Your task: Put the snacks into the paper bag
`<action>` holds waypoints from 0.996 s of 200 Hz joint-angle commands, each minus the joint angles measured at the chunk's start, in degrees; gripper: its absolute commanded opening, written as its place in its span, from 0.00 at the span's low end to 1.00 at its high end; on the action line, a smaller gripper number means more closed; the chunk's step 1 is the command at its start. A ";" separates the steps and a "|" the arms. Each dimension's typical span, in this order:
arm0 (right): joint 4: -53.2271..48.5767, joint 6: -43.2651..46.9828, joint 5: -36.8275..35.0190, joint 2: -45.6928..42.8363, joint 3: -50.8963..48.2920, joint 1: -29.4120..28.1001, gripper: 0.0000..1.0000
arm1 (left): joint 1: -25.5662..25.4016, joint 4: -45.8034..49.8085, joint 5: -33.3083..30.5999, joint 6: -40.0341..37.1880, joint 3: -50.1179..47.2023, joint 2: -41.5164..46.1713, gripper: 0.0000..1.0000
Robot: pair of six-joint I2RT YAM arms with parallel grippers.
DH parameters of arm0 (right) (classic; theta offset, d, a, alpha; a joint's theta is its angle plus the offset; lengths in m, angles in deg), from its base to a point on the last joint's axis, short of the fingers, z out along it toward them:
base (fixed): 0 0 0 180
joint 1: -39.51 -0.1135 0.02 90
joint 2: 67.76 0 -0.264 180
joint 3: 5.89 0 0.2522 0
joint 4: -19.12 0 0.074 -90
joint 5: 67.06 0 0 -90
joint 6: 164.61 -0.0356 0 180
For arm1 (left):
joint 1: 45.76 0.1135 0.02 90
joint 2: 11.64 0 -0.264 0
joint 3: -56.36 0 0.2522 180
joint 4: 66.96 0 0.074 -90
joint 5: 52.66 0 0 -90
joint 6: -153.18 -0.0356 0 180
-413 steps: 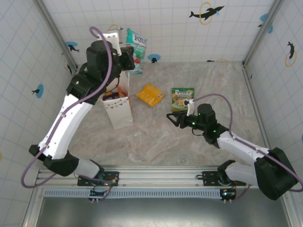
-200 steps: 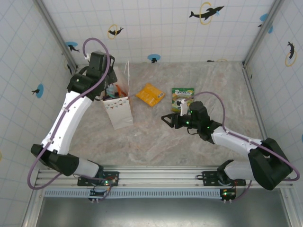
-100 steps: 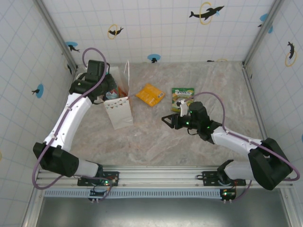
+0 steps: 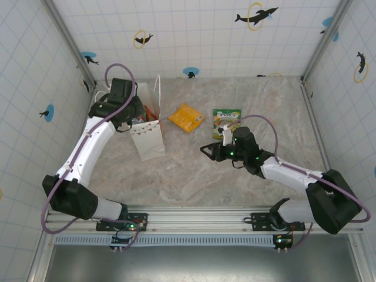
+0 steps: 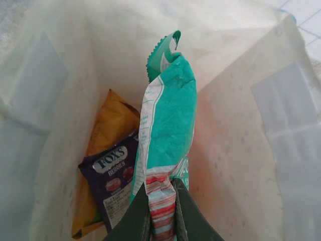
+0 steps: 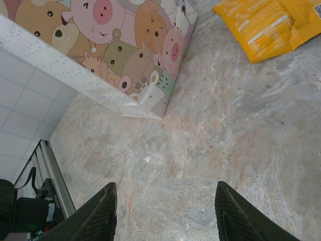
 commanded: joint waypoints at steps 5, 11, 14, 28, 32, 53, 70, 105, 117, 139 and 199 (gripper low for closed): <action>-0.16 0.53 -0.59 0.12 2.72 -0.49 0.53 | 0.40 -2.50 2.51 -0.13 -1.12 -0.51 0.08; -0.27 0.58 -0.63 0.01 2.63 -0.50 0.53 | 0.40 -2.23 2.45 -0.16 -0.95 -0.69 0.12; -0.32 0.60 -0.64 -0.14 2.62 -0.50 0.53 | 0.38 -2.08 2.43 -0.26 -0.87 -0.70 0.13; -0.36 0.70 -0.64 -0.55 2.32 -0.50 0.53 | 0.41 -1.52 2.26 -0.46 -0.21 -0.69 0.23; -0.44 0.71 -0.64 -0.65 2.25 -0.47 0.53 | 0.38 -1.37 2.20 -0.53 0.00 -0.70 0.25; -0.80 0.88 -2.55 -0.78 2.35 -0.46 0.53 | 0.42 -0.41 2.17 -0.56 1.62 -0.37 0.33; -1.06 0.87 -2.45 -0.70 2.63 -0.48 0.53 | 0.41 0.56 2.60 -0.58 3.50 -0.17 0.38; -1.36 0.80 -3.24 -1.04 3.02 -0.67 0.53 | 0.41 1.10 4.19 -0.60 7.98 1.30 0.46; -1.40 0.80 -3.70 -1.31 3.04 -0.63 0.53 | 0.45 -0.23 5.78 -0.83 8.50 2.45 0.48; -2.27 0.80 -4.69 -1.55 3.42 -0.68 0.53 | 0.45 -4.52 10.75 -1.69 7.38 5.11 0.50; -9.38 -2.33 -13.36 -1.75 5.44 0.26 0.54 | 0.37 -18.30 29.38 -3.88 0.05 9.92 0.52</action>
